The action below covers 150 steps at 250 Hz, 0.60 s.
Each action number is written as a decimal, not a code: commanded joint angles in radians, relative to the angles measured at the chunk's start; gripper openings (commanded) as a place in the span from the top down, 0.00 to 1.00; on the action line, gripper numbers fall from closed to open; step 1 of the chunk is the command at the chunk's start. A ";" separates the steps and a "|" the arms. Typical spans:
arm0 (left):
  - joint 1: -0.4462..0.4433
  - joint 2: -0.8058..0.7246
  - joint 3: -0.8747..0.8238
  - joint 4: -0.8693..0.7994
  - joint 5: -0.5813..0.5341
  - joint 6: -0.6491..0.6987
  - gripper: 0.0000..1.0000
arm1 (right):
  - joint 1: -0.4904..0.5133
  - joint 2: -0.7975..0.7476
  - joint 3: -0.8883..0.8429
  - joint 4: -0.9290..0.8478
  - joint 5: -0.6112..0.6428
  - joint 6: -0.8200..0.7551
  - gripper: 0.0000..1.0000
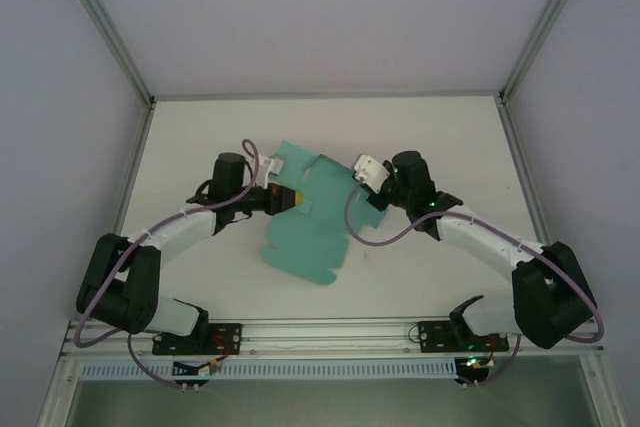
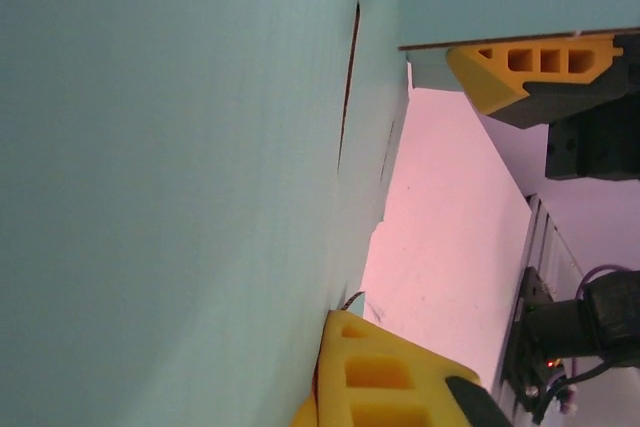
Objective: Assemble paper box
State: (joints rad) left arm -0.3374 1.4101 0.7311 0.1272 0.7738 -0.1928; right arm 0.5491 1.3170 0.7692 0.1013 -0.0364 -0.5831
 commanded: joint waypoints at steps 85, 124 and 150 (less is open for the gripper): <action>-0.050 0.167 0.108 -0.118 -0.280 -0.206 1.00 | 0.150 -0.092 0.006 0.077 -0.007 -0.081 1.00; -0.060 0.245 0.139 -0.087 -0.272 -0.284 1.00 | 0.195 -0.082 -0.011 0.063 0.049 -0.107 1.00; -0.061 0.293 0.161 -0.069 -0.270 -0.342 1.00 | 0.220 -0.054 -0.014 0.055 0.097 -0.118 1.00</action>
State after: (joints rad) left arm -0.3687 1.6470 0.8555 0.0570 0.5335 -0.4358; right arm 0.7147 1.2560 0.7509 0.0727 0.1097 -0.6727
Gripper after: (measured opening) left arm 0.046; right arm 0.044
